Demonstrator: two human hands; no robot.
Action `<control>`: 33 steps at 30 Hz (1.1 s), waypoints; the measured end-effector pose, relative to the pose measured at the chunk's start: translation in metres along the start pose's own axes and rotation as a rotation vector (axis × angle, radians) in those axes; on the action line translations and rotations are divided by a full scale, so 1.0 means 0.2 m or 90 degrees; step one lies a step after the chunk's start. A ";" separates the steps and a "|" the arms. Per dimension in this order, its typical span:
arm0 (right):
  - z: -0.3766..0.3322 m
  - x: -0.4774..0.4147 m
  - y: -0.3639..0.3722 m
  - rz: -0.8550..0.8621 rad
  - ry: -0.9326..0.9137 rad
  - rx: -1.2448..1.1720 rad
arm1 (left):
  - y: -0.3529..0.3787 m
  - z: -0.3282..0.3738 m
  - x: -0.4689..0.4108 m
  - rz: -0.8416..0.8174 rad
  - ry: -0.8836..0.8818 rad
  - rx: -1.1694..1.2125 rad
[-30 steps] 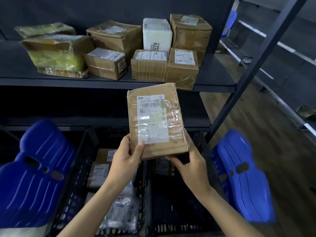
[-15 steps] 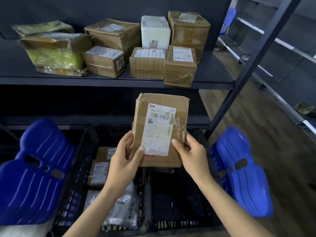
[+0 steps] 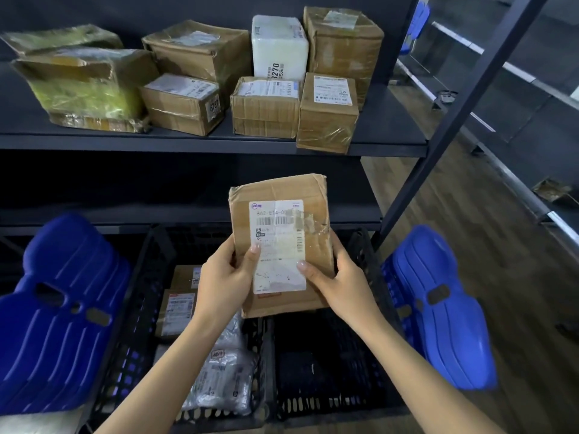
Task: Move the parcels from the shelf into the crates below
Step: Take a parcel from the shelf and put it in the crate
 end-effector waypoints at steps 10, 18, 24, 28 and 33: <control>0.19 0.03 -0.08 0.098 0.075 -0.018 | 0.16 -0.05 -0.01 -0.050 0.006 -0.043; 0.41 0.17 -0.24 0.150 0.149 -0.047 | 0.43 -0.17 0.00 -0.185 -0.039 -0.116; 0.63 0.32 -0.27 0.170 0.222 -0.031 | 0.66 -0.33 0.07 -0.227 -0.031 -0.219; 0.80 0.44 -0.25 0.142 0.272 -0.023 | 0.79 -0.54 0.13 -0.254 -0.091 -0.247; 1.01 0.54 -0.22 0.123 0.313 -0.002 | 0.93 -0.78 0.19 -0.293 -0.156 -0.245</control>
Point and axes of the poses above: each hand's wrist, its own x-axis away from the middle knuckle, its own y-axis out of the palm, z = x × y, the point moved 5 cm from there along -x, towards the middle knuckle, and after that the axes turned 10 degrees about -y, right-handed, at the moved point
